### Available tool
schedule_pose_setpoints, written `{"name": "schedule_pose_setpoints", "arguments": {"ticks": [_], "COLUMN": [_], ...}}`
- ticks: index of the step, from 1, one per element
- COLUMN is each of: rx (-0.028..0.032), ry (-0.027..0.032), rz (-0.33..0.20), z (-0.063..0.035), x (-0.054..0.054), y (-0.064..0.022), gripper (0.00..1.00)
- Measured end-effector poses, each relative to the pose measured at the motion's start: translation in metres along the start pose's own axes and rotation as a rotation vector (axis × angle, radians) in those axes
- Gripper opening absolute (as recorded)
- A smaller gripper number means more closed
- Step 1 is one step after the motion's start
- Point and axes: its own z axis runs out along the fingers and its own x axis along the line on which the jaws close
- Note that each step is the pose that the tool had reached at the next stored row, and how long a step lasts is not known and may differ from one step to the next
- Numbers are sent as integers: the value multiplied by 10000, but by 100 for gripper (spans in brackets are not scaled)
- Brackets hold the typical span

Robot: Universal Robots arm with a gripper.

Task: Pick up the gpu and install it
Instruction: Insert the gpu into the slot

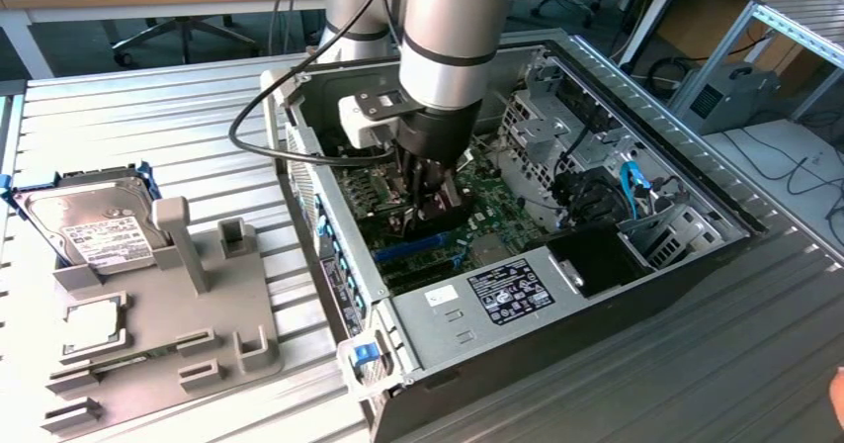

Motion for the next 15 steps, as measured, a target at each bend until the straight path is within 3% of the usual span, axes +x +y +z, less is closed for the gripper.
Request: {"name": "schedule_pose_setpoints", "arguments": {"ticks": [15], "rx": [0], "ry": [0], "rz": [1], "z": [61], "x": [29], "y": [8], "gripper": [26]}}
